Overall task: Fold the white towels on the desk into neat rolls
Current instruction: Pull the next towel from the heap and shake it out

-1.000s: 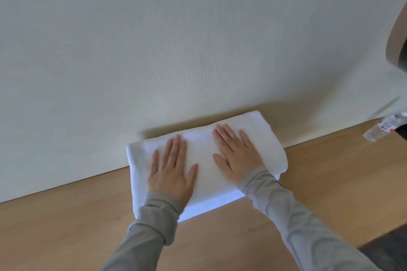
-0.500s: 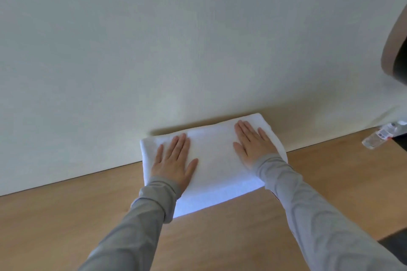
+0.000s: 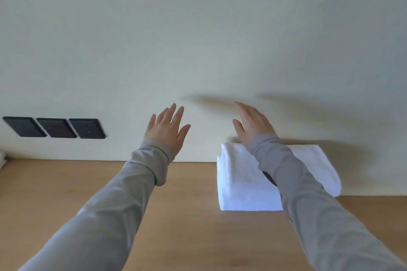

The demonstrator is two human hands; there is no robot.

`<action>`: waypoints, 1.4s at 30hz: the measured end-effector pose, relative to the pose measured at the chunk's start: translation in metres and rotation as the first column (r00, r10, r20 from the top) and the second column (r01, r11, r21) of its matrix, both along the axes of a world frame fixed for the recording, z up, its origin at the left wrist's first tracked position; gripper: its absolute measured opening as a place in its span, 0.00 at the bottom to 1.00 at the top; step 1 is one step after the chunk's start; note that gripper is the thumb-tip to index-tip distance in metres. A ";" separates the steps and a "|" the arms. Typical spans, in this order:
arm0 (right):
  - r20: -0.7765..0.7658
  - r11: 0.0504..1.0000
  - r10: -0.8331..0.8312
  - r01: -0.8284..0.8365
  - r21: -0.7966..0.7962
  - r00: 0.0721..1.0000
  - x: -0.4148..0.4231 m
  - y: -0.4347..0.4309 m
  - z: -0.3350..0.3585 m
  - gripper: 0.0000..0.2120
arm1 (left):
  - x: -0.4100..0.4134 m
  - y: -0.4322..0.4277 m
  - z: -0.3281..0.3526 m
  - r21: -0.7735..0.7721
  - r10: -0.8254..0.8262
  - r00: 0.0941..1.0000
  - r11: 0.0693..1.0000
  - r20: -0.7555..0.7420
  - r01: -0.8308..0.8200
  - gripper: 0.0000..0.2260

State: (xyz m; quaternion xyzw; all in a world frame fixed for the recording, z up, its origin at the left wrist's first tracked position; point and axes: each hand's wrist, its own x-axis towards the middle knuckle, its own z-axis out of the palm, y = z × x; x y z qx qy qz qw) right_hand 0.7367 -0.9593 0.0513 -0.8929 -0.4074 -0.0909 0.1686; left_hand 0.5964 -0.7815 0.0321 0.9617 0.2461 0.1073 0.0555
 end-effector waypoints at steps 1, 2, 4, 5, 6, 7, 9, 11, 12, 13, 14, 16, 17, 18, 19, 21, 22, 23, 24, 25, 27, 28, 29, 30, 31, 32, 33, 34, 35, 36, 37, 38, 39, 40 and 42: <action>0.024 0.999 0.031 -0.032 0.012 0.999 -0.019 0.021 0.007 0.24 | -0.023 0.016 0.007 0.013 0.034 0.999 0.999 0.000 -0.034 0.25; 0.044 0.998 0.064 -0.065 0.019 0.997 -0.038 0.042 0.013 0.24 | -0.046 0.033 0.014 0.024 0.067 0.998 0.997 -0.005 -0.067 0.25; 0.078 0.990 0.132 -0.135 0.027 0.988 -0.081 0.087 0.022 0.23 | -0.095 0.066 0.024 0.030 0.129 0.992 0.991 -0.011 -0.129 0.25; 0.094 0.984 0.174 -0.177 0.029 0.980 -0.104 0.110 0.025 0.22 | -0.122 0.082 0.029 0.027 0.157 0.988 0.987 -0.004 -0.157 0.25; 0.106 0.974 0.220 -0.224 0.027 0.970 -0.129 0.134 0.028 0.21 | -0.150 0.099 0.033 0.026 0.185 0.983 0.982 0.008 -0.185 0.24; 0.120 0.963 0.267 -0.271 0.014 0.956 -0.153 0.158 0.029 0.21 | -0.179 0.115 0.036 0.028 0.214 0.977 0.976 0.019 -0.215 0.24; 0.151 0.934 0.356 -0.356 -0.027 0.922 -0.205 0.205 0.031 0.21 | -0.240 0.148 0.042 0.053 0.282 0.959 0.958 0.026 -0.283 0.25; 0.158 0.909 0.415 -0.416 -0.032 0.896 -0.257 0.250 0.033 0.21 | -0.304 0.183 0.047 0.086 0.360 0.933 0.929 0.015 -0.360 0.25; 0.152 0.898 0.437 -0.439 -0.023 0.886 -0.282 0.270 0.034 0.21 | -0.336 0.199 0.049 0.093 0.401 0.916 0.912 0.009 -0.400 0.25; 0.145 0.886 0.460 -0.463 -0.013 0.876 -0.307 0.288 0.036 0.21 | -0.367 0.213 0.051 0.097 0.442 0.897 0.892 0.005 -0.441 0.25; 0.141 0.873 0.485 -0.488 -0.012 0.863 -0.330 0.305 0.037 0.21 | -0.398 0.225 0.052 0.100 0.482 0.876 0.872 0.001 -0.480 0.25; 0.157 0.843 0.535 -0.537 -0.033 0.830 -0.373 0.337 0.039 0.22 | -0.453 0.245 0.056 0.115 0.557 0.830 0.825 -0.011 -0.553 0.25; 0.165 0.829 0.557 -0.558 -0.041 0.814 -0.391 0.351 0.041 0.22 | -0.478 0.253 0.056 0.136 0.594 0.804 0.799 -0.019 -0.586 0.25; 0.171 0.815 0.576 -0.579 -0.041 0.799 -0.408 0.365 0.043 0.22 | -0.501 0.262 0.057 0.161 0.628 0.778 0.770 -0.023 -0.617 0.25; 0.175 0.801 0.594 -0.598 -0.037 0.785 -0.424 0.379 0.045 0.22 | -0.522 0.270 0.058 0.181 0.656 0.754 0.744 -0.022 -0.643 0.25; 0.192 0.775 0.624 -0.631 -0.033 0.757 -0.452 0.406 0.048 0.23 | -0.559 0.283 0.060 0.181 0.698 0.716 0.705 -0.009 -0.686 0.25; 0.200 0.763 0.637 -0.646 -0.029 0.744 -0.464 0.419 0.050 0.23 | -0.576 0.289 0.061 0.166 0.717 0.697 0.687 0.005 -0.707 0.25; 0.205 0.751 0.650 -0.660 -0.023 0.732 -0.476 0.432 0.050 0.23 | -0.591 0.296 0.061 0.155 0.734 0.679 0.669 0.019 -0.727 0.25; 0.206 0.739 0.663 -0.674 -0.021 0.720 -0.488 0.444 0.049 0.23 | -0.605 0.302 0.060 0.155 0.750 0.661 0.650 0.028 -0.744 0.25; 0.203 0.727 0.675 -0.686 -0.020 0.709 -0.498 0.455 0.048 0.22 | -0.616 0.308 0.059 0.160 0.762 0.646 0.634 0.034 -0.756 0.26; 0.189 0.706 0.698 -0.708 -0.023 0.691 -0.515 0.479 0.042 0.23 | -0.634 0.322 0.056 0.150 0.779 0.624 0.612 0.053 -0.776 0.26; 0.185 0.701 0.704 -0.712 -0.026 0.686 -0.522 0.491 0.039 0.23 | -0.641 0.330 0.054 0.146 0.785 0.617 0.605 0.058 -0.783 0.26; 0.184 0.701 0.704 -0.712 -0.028 0.686 -0.526 0.503 0.036 0.23 | -0.646 0.340 0.052 0.152 0.787 0.614 0.601 0.057 -0.784 0.26; 0.181 0.704 0.701 -0.709 -0.027 0.690 -0.528 0.515 0.033 0.23 | -0.649 0.350 0.051 0.165 0.786 0.616 0.602 0.047 -0.781 0.25; 0.171 0.710 0.697 -0.704 -0.022 0.697 -0.529 0.526 0.030 0.24 | -0.650 0.360 0.050 0.175 0.786 0.617 0.604 0.031 -0.778 0.25; 0.160 0.715 0.692 -0.699 -0.013 0.704 -0.528 0.536 0.027 0.24 | -0.651 0.371 0.049 0.180 0.787 0.616 0.603 0.026 -0.778 0.25; 0.152 0.721 0.686 -0.693 -0.004 0.712 -0.526 0.546 0.024 0.24 | -0.650 0.385 0.048 0.184 0.786 0.617 0.602 0.033 -0.777 0.25; 0.141 0.727 0.679 -0.686 -0.002 0.720 -0.522 0.556 0.022 0.25 | -0.649 0.399 0.049 0.191 0.780 0.624 0.607 0.038 -0.771 0.25; 0.131 0.734 0.674 -0.679 -0.009 0.727 -0.519 0.565 0.020 0.25 | -0.646 0.413 0.051 0.196 0.773 0.633 0.615 0.041 -0.764 0.25; 0.124 0.739 0.671 -0.674 -0.023 0.731 -0.514 0.573 0.018 0.25 | -0.643 0.426 0.053 0.199 0.767 0.640 0.621 0.042 -0.758 0.25; 0.123 0.743 0.667 -0.669 -0.029 0.735 -0.509 0.582 0.015 0.25 | -0.640 0.439 0.053 0.200 0.763 0.645 0.626 0.046 -0.754 0.25; 0.117 0.750 0.659 -0.661 -0.030 0.743 -0.504 0.592 0.012 0.25 | -0.637 0.453 0.052 0.194 0.756 0.653 0.634 0.048 -0.749 0.25; 0.106 0.755 0.654 -0.655 -0.030 0.749 -0.500 0.597 0.010 0.25 | -0.635 0.463 0.050 0.181 0.750 0.659 0.642 0.051 -0.745 0.25; 0.090 0.760 0.649 -0.649 -0.031 0.756 -0.497 0.601 0.007 0.25 | -0.634 0.472 0.047 0.168 0.741 0.669 0.654 0.050 -0.737 0.25; 0.048 0.776 0.631 -0.630 -0.036 0.774 -0.491 0.610 -0.005 0.24 | -0.632 0.493 0.035 0.145 0.717 0.696 0.685 0.041 -0.714 0.25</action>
